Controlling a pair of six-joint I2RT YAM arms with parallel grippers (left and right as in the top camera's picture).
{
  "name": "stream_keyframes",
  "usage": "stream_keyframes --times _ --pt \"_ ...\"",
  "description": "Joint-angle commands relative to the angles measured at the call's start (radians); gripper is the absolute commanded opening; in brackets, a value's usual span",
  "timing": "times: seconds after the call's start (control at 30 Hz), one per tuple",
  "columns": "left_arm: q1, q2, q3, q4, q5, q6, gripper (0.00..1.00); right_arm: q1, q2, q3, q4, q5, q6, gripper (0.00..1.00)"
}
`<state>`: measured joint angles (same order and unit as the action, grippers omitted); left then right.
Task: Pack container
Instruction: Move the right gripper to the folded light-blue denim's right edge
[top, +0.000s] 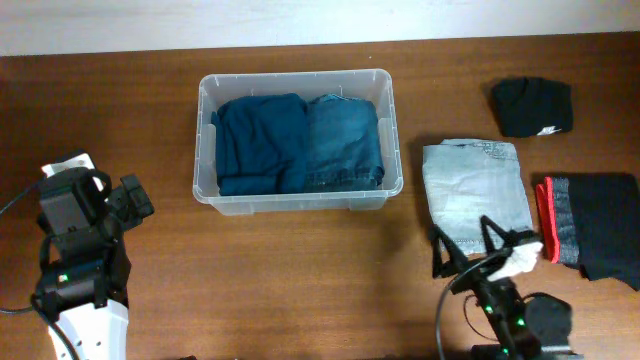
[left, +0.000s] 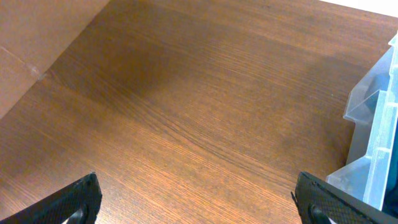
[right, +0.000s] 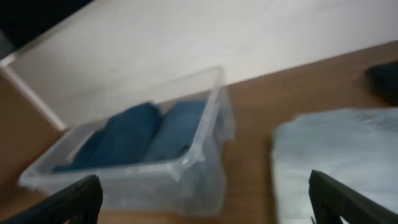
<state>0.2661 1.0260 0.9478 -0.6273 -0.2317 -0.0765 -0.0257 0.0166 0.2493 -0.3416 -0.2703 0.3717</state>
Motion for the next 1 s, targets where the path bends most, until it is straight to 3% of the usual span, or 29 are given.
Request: stream_keyframes --times 0.0,0.13,0.37,0.43,0.57,0.67,0.77,0.97 --pt "0.005 0.001 -0.003 0.002 0.015 -0.013 0.99 -0.008 0.01 0.163 -0.122 0.248 0.011 0.99" --pt "0.005 0.001 -0.003 0.002 0.015 -0.013 0.99 -0.008 0.075 0.346 -0.324 0.427 0.011 0.99" --pt "0.005 0.001 -0.003 0.002 0.015 -0.013 0.99 -0.008 0.349 0.538 -0.525 0.438 0.006 0.99" --pt "0.005 0.001 -0.003 0.002 0.015 -0.013 0.99 -0.008 0.455 0.603 -0.596 0.406 -0.018 0.98" --pt "0.005 0.001 -0.003 0.002 0.015 -0.013 0.99 -0.008 0.69 0.768 -0.745 0.184 -0.204 0.99" --pt "0.005 0.001 -0.003 0.002 0.015 -0.013 1.0 -0.008 0.825 0.85 -0.814 0.09 -0.218 0.98" --pt "0.005 0.001 -0.003 0.002 0.015 -0.013 0.99 -0.009 0.933 0.899 -0.838 0.115 -0.213 0.98" --pt "0.005 0.001 -0.003 0.002 0.016 -0.013 1.0 -0.137 1.08 0.908 -0.877 0.383 0.223 0.98"
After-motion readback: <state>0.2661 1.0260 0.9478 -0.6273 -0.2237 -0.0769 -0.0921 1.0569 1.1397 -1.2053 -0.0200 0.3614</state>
